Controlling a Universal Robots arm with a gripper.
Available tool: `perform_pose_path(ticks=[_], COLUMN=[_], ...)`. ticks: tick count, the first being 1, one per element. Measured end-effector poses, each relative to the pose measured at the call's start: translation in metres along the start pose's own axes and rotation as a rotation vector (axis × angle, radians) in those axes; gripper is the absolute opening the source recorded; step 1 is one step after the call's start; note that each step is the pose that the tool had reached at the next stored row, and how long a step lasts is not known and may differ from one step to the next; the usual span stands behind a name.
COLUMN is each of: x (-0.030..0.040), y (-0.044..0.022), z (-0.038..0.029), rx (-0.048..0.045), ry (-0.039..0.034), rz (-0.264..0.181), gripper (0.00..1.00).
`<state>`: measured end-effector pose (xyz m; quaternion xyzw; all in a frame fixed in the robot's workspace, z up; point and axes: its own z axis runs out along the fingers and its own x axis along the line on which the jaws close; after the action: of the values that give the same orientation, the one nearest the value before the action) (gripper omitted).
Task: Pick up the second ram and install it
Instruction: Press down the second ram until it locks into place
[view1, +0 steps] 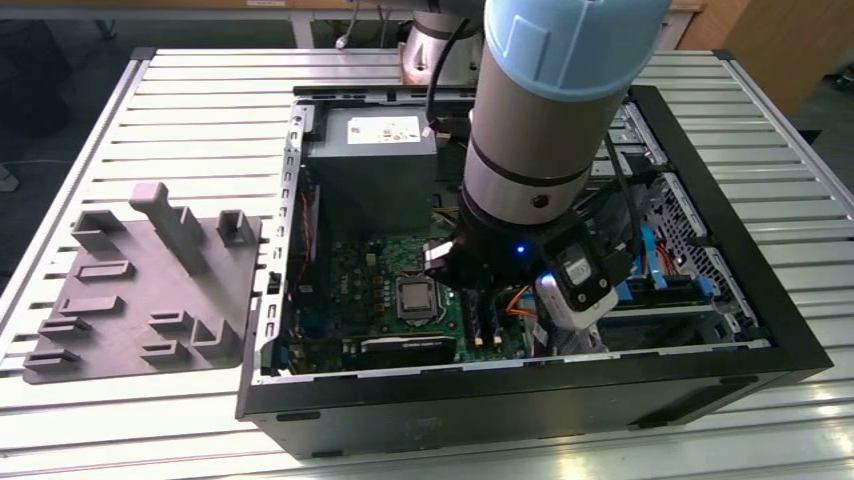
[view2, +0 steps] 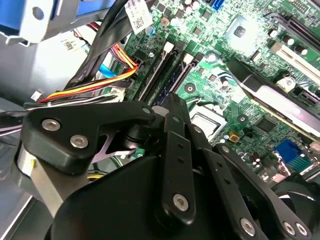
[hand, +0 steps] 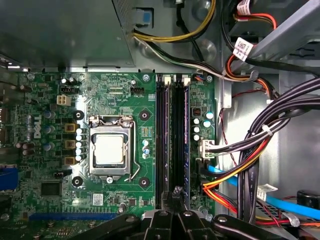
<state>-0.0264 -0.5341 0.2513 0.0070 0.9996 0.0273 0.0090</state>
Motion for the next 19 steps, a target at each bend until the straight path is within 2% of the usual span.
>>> perform_pose_path(ticks=[4,19], x=[0.0,0.0016], y=[0.0019,0.0343], z=[-0.0003,0.0016], rx=[0.0005,0.0003], ry=[0.0001,0.0001], rz=[0.0,0.0], gripper=[0.11,0.11])
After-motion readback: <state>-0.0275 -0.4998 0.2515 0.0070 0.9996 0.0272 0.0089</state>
